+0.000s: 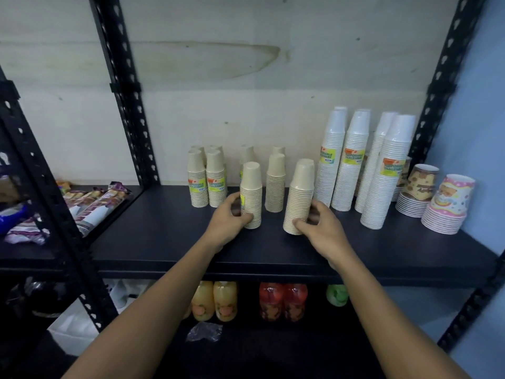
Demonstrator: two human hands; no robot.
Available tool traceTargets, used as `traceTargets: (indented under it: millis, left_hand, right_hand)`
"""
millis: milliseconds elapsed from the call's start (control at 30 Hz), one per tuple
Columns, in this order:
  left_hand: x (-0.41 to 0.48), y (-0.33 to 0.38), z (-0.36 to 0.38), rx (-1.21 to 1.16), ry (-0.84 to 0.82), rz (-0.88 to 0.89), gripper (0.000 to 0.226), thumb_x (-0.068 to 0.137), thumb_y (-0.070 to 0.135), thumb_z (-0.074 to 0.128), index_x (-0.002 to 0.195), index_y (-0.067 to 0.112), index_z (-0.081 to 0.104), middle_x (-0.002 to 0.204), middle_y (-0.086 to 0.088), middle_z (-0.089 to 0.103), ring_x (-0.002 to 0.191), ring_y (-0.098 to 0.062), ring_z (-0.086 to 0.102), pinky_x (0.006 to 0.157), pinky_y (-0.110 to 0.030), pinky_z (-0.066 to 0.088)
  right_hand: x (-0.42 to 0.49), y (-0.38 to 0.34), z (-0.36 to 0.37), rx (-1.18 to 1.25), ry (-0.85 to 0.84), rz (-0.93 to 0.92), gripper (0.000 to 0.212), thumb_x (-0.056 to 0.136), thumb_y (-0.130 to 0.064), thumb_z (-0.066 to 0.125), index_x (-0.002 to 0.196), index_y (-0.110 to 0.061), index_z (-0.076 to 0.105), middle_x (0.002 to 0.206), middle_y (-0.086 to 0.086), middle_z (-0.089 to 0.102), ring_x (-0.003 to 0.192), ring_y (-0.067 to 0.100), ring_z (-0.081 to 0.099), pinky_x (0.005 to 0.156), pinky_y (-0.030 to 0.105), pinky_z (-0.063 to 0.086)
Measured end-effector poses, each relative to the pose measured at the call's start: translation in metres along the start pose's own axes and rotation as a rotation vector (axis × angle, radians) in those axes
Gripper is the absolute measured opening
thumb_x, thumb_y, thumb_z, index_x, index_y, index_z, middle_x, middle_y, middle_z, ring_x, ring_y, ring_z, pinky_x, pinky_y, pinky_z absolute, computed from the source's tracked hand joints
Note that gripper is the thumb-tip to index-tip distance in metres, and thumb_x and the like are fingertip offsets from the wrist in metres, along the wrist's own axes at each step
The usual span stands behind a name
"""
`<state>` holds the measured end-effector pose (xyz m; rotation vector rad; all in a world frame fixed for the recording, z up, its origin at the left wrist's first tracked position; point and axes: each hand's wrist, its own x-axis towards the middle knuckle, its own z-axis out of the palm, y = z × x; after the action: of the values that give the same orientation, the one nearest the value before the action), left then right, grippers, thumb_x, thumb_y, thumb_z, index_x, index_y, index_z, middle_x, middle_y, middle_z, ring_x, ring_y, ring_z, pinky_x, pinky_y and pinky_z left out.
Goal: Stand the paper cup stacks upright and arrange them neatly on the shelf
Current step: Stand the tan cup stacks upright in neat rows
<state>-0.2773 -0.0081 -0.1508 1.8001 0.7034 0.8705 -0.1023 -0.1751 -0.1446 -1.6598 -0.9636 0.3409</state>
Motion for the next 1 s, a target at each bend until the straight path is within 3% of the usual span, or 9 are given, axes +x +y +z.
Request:
traceTargets:
  millis: [100, 400, 667, 833, 933, 1000]
  left_hand:
    - [-0.005, -0.005, -0.025, 0.009, 0.062, -0.002, 0.061, 0.087, 0.007, 0.075, 0.142, 0.022, 0.052, 0.125, 0.009, 0.064, 0.11, -0.005, 0.065, 0.088, -0.021, 0.053]
    - [-0.017, -0.024, -0.102, 0.094, 0.252, 0.003, 0.063, 0.083, 0.016, 0.081, 0.14, 0.021, 0.054, 0.127, 0.006, 0.066, 0.108, -0.01, 0.068, 0.096, -0.038, 0.058]
    - [-0.009, -0.038, -0.121, 0.108, 0.313, -0.047, 0.064, 0.083, 0.017, 0.083, 0.14, 0.022, 0.054, 0.128, 0.006, 0.067, 0.108, -0.006, 0.067, 0.097, -0.037, 0.057]
    - [0.001, -0.04, -0.118, 0.146, 0.32, -0.033, 0.063, 0.084, 0.02, 0.083, 0.139, 0.023, 0.054, 0.126, 0.009, 0.067, 0.102, 0.0, 0.065, 0.087, -0.025, 0.054]
    - [0.004, -0.041, -0.117, 0.168, 0.304, -0.017, 0.062, 0.085, 0.022, 0.082, 0.139, 0.024, 0.053, 0.125, 0.011, 0.066, 0.102, 0.005, 0.062, 0.083, -0.018, 0.051]
    - [0.005, -0.044, -0.116, 0.183, 0.299, -0.002, 0.062, 0.085, 0.025, 0.082, 0.139, 0.024, 0.053, 0.124, 0.012, 0.066, 0.102, 0.005, 0.063, 0.086, -0.021, 0.054]
  right_hand:
    - [0.003, -0.014, 0.024, 0.013, -0.054, -0.022, 0.062, 0.085, -0.017, 0.079, 0.14, -0.023, 0.052, 0.126, -0.005, 0.065, 0.11, 0.005, 0.063, 0.094, 0.025, 0.052]
    - [0.027, -0.037, 0.115, -0.046, -0.145, -0.076, 0.068, 0.081, -0.022, 0.084, 0.139, -0.016, 0.05, 0.13, -0.002, 0.065, 0.113, 0.012, 0.063, 0.101, 0.032, 0.051]
    - [0.05, -0.035, 0.165, -0.077, -0.13, -0.061, 0.07, 0.081, -0.025, 0.084, 0.141, -0.017, 0.049, 0.131, 0.001, 0.065, 0.115, 0.016, 0.064, 0.1, 0.032, 0.051]
    - [0.059, -0.034, 0.176, -0.114, -0.118, -0.098, 0.067, 0.08, -0.029, 0.084, 0.137, -0.017, 0.053, 0.128, 0.001, 0.066, 0.112, 0.017, 0.065, 0.093, 0.029, 0.05]
    - [0.063, -0.033, 0.181, -0.146, -0.101, -0.102, 0.073, 0.077, -0.035, 0.086, 0.139, -0.018, 0.05, 0.132, 0.002, 0.059, 0.12, 0.019, 0.059, 0.1, 0.035, 0.049]
    - [0.066, -0.033, 0.185, -0.196, -0.075, -0.107, 0.077, 0.076, -0.039, 0.086, 0.139, -0.016, 0.049, 0.136, 0.005, 0.054, 0.127, 0.023, 0.052, 0.106, 0.042, 0.046]
